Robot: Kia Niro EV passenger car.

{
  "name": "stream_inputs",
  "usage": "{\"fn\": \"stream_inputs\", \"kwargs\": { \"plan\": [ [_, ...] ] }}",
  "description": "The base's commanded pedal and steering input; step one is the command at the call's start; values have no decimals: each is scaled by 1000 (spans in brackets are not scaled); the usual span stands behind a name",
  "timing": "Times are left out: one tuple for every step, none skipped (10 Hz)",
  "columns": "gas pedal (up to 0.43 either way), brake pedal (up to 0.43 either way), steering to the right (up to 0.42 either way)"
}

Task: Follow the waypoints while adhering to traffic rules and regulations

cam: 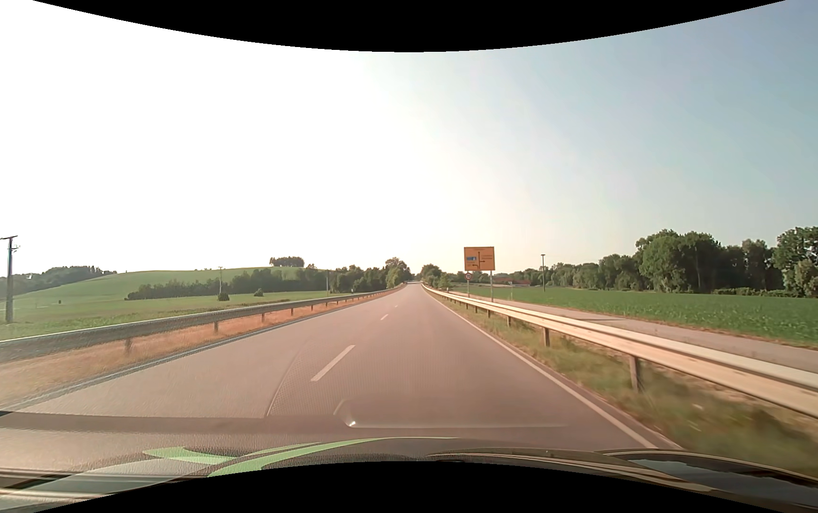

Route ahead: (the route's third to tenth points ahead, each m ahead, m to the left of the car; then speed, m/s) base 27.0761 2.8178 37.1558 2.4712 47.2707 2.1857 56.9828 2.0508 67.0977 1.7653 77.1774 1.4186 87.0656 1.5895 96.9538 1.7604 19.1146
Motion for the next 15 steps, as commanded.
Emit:
{"fn": "stream_inputs", "kwargs": {
  "plan": [
    [0,268,4],
    [0,262,5],
    [0,207,5],
    [0,183,6],
    [0,152,7],
    [0,159,7],
    [0,213,7],
    [0,189,5],
    [0,134,2],
    [0,91,1],
    [0,6,-1],
    [0,0,-1],
    [0,0,-1],
    [0,0,-1],
    [67,0,-2]
  ]
}}
